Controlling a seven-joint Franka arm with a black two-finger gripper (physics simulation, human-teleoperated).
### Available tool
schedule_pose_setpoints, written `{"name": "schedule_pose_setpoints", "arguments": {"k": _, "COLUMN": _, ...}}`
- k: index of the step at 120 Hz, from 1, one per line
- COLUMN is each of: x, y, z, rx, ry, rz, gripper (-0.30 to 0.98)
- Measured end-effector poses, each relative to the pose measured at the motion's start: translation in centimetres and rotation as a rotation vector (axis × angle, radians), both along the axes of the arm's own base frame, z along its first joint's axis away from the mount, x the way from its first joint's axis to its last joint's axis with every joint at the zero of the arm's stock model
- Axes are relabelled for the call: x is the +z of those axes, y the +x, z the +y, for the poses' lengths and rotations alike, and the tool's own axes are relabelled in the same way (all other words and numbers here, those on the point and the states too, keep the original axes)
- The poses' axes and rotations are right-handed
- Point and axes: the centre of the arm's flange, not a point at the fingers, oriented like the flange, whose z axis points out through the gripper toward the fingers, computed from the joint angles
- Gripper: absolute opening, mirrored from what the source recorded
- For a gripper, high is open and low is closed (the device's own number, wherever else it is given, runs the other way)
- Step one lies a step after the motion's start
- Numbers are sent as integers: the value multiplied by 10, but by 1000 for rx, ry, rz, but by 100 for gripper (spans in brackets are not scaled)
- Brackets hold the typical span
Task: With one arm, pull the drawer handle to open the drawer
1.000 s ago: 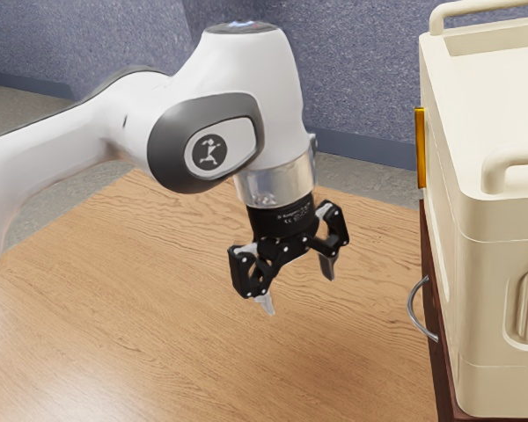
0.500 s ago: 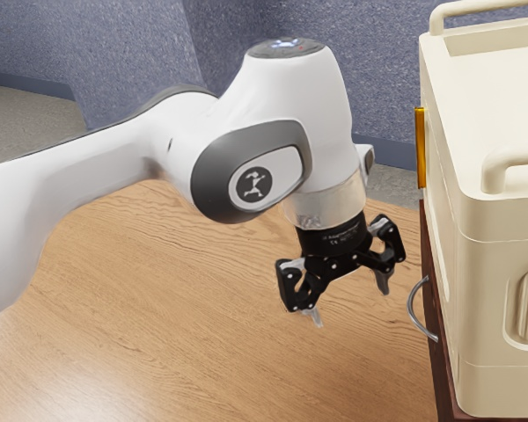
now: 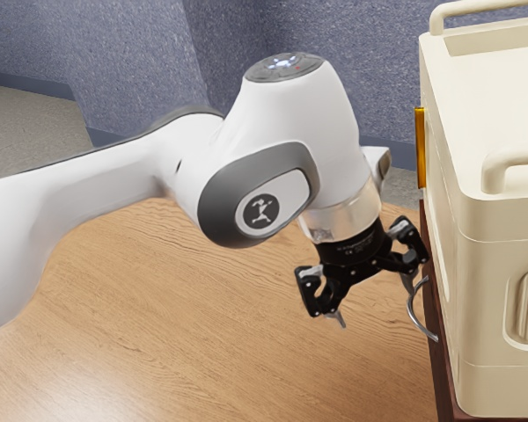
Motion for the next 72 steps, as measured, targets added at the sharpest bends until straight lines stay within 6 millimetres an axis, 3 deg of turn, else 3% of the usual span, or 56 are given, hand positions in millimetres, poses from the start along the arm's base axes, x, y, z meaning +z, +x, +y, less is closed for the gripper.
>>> {"name": "schedule_pose_setpoints", "arguments": {"k": 36, "x": -11, "y": -3, "z": 1, "rx": -9, "ry": -41, "rz": -22, "gripper": 69}}
{"name": "schedule_pose_setpoints", "arguments": {"k": 72, "x": -5, "y": -26, "z": -5, "rx": -40, "ry": -65, "rz": -41, "gripper": 69}}
